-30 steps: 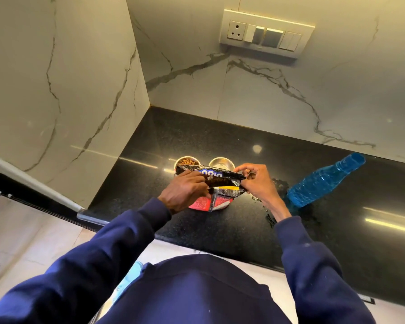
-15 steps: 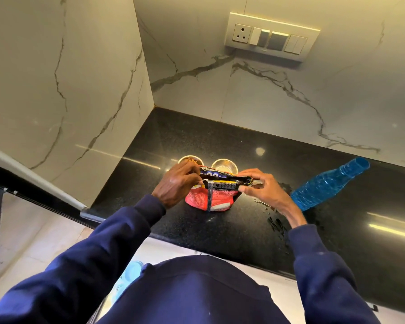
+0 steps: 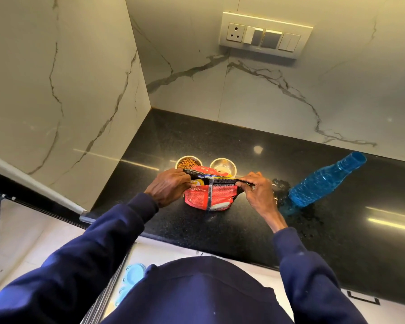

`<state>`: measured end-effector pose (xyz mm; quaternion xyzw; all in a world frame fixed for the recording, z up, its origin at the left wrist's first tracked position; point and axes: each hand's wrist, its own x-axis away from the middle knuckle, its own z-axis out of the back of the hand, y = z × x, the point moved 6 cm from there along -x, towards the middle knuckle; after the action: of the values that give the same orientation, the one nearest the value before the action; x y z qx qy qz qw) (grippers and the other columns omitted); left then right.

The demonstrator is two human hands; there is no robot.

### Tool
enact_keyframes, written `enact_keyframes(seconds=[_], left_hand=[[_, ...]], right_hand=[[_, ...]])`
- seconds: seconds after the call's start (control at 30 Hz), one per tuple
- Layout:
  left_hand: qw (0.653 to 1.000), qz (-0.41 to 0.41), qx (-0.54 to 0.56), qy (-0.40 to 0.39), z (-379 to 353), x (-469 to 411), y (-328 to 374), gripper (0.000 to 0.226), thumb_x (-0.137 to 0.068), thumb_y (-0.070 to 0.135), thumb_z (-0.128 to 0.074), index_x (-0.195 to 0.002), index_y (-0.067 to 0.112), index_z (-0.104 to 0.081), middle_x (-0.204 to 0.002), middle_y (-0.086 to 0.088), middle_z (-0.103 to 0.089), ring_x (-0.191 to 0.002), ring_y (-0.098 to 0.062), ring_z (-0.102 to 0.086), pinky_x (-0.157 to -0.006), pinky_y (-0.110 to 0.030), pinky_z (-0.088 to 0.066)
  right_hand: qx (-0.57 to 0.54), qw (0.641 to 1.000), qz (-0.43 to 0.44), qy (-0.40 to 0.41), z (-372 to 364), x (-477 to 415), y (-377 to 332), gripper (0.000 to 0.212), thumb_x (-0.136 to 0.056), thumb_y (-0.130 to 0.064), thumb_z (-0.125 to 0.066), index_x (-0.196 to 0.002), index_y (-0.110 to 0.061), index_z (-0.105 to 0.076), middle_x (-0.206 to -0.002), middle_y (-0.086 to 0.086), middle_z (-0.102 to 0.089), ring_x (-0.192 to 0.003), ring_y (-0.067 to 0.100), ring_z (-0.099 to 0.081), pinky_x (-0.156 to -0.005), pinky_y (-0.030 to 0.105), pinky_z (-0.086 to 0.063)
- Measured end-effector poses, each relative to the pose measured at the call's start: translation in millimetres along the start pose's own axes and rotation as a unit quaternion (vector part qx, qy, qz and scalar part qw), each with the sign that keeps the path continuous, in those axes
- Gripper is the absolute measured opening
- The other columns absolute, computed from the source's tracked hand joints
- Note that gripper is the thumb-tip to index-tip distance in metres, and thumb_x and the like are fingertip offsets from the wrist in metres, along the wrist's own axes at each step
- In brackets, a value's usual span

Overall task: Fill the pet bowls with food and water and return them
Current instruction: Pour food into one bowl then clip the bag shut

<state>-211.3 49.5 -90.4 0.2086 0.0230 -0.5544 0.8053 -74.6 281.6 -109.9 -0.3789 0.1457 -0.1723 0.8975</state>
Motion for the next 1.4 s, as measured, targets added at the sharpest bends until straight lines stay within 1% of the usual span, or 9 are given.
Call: enact_keyframes(seconds=[0.23, 0.33, 0.43, 0.53, 0.67, 0.87, 0.93, 1.1, 1.4], left_hand=[[0.988, 0.104, 0.107, -0.03, -9.8, 1.1, -12.3, 0.023, -0.097, 0.042, -0.055, -0.092, 0.021, -0.062, -0.085, 0.003, -0.067, -0.07, -0.009, -0.06, -0.066, -0.027, -0.05], [0.982, 0.131, 0.137, 0.011, -8.6, 2.7, -12.7, 0.019, -0.092, 0.032, -0.067, -0.106, 0.019, -0.066, -0.115, 0.0, -0.059, -0.097, -0.011, -0.059, -0.083, -0.025, -0.054], [0.977, 0.156, 0.143, 0.011, -8.2, -3.5, -11.3, 0.045, -0.089, 0.026, -0.072, -0.131, 0.018, -0.059, -0.135, -0.006, -0.05, -0.123, -0.02, -0.047, -0.101, -0.033, -0.046], [0.982, 0.165, 0.092, -0.003, -9.9, -7.8, -9.7, 0.037, -0.093, 0.031, -0.067, -0.128, 0.018, -0.066, -0.129, -0.006, -0.061, -0.118, -0.026, -0.045, -0.099, -0.041, -0.042], [0.988, 0.151, 0.005, 0.032, -7.9, -10.2, -8.3, 0.027, -0.092, 0.041, -0.066, -0.11, 0.023, -0.072, -0.117, 0.001, -0.067, -0.112, -0.024, -0.051, -0.093, -0.04, -0.031], [0.99, 0.108, 0.044, 0.081, -12.0, -3.5, 1.8, 0.02, -0.09, 0.025, -0.063, -0.098, 0.009, -0.071, -0.098, -0.008, -0.064, -0.094, -0.023, -0.057, -0.08, -0.034, -0.048], [0.993, 0.087, 0.019, 0.078, -14.9, -1.3, 1.7, 0.017, -0.09, 0.02, -0.065, -0.102, 0.009, -0.069, -0.098, -0.009, -0.063, -0.092, -0.023, -0.057, -0.079, -0.036, -0.049], [0.999, 0.025, -0.013, 0.03, -24.6, 1.1, 3.4, 0.03, -0.089, 0.012, -0.067, -0.119, 0.006, -0.063, -0.105, -0.014, -0.061, -0.095, -0.027, -0.061, -0.082, -0.038, -0.053], [0.983, 0.141, 0.114, -0.005, -11.4, -21.5, -2.7, 0.024, -0.089, 0.015, -0.072, -0.112, 0.009, -0.073, -0.115, -0.011, -0.065, -0.108, -0.024, -0.059, -0.095, -0.041, -0.052]], right_hand=[[0.028, 0.999, 0.007, -0.025, 0.6, -2.2, 7.0, 0.019, -0.09, -0.01, -0.07, -0.105, -0.018, -0.078, -0.091, -0.001, -0.071, -0.083, 0.014, -0.056, -0.071, 0.012, -0.038], [0.023, 0.999, 0.013, -0.043, 2.1, -3.4, 1.3, 0.029, -0.09, -0.01, -0.07, -0.116, -0.022, -0.074, -0.099, -0.001, -0.071, -0.086, 0.004, -0.054, -0.071, 0.015, -0.038], [0.0, 0.998, -0.001, -0.063, 5.3, -8.4, -6.2, 0.036, -0.088, -0.007, -0.072, -0.118, -0.026, -0.072, -0.096, -0.009, -0.068, -0.088, 0.005, -0.054, -0.073, 0.019, -0.039], [-0.026, 0.996, -0.037, -0.077, 5.3, -14.1, -6.5, 0.033, -0.086, -0.002, -0.073, -0.114, -0.019, -0.075, -0.096, -0.012, -0.067, -0.092, -0.007, -0.052, -0.078, 0.017, -0.037], [-0.005, 0.992, -0.063, -0.107, 3.5, -15.9, 0.1, 0.029, -0.086, -0.006, -0.075, -0.112, -0.019, -0.077, -0.105, -0.005, -0.071, -0.099, 0.006, -0.058, -0.093, 0.03, -0.041], [0.003, 0.991, -0.027, -0.134, -9.5, -9.6, -9.1, 0.059, -0.091, -0.062, -0.051, -0.118, -0.014, -0.073, -0.107, 0.007, -0.07, -0.098, 0.021, -0.061, -0.083, 0.036, -0.044], [0.0, 0.996, -0.025, -0.09, -9.0, -9.0, -7.6, 0.041, -0.094, -0.048, -0.062, -0.112, -0.014, -0.076, -0.099, 0.005, -0.071, -0.093, 0.019, -0.061, -0.082, 0.036, -0.046], [0.01, 0.999, -0.003, -0.049, -10.9, -8.8, -6.1, 0.023, -0.089, -0.023, -0.074, -0.107, -0.009, -0.077, -0.093, -0.002, -0.068, -0.086, -0.003, -0.054, -0.07, 0.006, -0.037], [-0.015, 0.995, 0.043, -0.09, -1.4, -11.2, -7.8, 0.036, -0.09, -0.027, -0.07, -0.124, -0.015, -0.07, -0.101, -0.006, -0.065, -0.096, 0.006, -0.057, -0.081, 0.017, -0.046]])
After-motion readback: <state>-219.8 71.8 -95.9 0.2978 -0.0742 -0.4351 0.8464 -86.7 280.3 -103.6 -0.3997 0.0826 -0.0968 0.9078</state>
